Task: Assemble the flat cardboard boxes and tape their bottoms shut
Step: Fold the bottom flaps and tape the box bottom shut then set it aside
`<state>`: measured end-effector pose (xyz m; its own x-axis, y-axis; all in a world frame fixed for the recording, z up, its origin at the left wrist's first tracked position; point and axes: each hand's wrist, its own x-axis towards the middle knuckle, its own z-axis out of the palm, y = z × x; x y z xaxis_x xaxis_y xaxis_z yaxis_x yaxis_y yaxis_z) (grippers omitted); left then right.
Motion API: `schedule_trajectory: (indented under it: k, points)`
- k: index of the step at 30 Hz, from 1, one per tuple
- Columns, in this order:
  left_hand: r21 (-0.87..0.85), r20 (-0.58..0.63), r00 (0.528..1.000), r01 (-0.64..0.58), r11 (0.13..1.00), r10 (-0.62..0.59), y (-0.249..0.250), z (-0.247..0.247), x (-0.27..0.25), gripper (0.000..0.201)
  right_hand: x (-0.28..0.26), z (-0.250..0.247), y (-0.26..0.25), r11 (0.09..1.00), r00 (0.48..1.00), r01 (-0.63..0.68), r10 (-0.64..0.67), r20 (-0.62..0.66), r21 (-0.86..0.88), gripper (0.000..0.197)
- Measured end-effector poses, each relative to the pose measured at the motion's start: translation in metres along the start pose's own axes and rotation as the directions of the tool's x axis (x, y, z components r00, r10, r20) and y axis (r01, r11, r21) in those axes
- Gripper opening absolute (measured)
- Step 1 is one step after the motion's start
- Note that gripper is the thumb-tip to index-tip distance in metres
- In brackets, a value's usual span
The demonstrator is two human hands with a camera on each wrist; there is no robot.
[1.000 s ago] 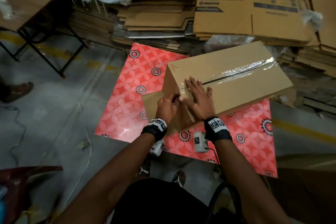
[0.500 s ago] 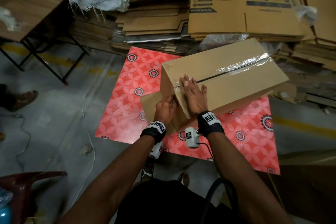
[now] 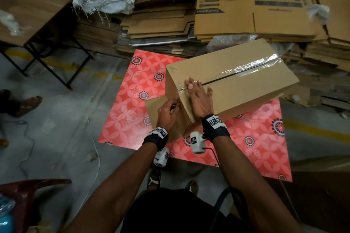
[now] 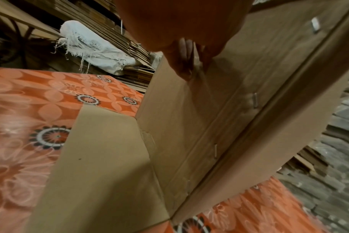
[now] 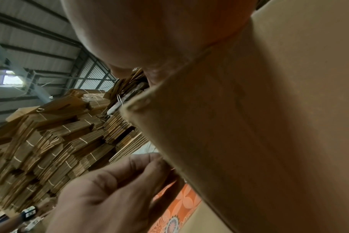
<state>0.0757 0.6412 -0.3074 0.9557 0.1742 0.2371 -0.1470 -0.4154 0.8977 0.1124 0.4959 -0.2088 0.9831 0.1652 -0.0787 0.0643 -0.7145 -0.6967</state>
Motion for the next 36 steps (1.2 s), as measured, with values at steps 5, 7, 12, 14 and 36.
schedule_trajectory:
  k: [5,7,12,14,36]
  points:
    - [0.101,0.032,0.998,-0.052,0.994,0.049,0.004,0.002,-0.002,0.016,0.002,0.003,0.001,1.0,1.0,-0.005,0.005,-0.01,-0.01,0.081]
    - [0.12,0.048,0.998,-0.043,0.992,0.037,0.004,0.005,-0.002,0.022,0.002,0.002,0.001,1.0,1.0,0.001,-0.001,-0.01,-0.008,0.076]
    - [0.109,0.028,1.0,-0.015,0.994,0.012,0.008,0.008,0.001,0.029,0.002,0.002,0.002,1.0,1.0,0.011,-0.011,-0.004,-0.015,0.067]
    - [0.096,0.009,1.0,0.005,0.995,-0.006,0.004,0.007,-0.003,0.024,0.001,0.002,0.003,1.0,1.0,0.016,-0.016,-0.006,-0.011,0.066]
    - [0.15,0.008,0.999,-0.05,0.987,0.05,0.004,0.003,0.009,0.025,0.001,-0.001,0.0,1.0,1.0,0.014,-0.014,0.005,0.011,0.07]
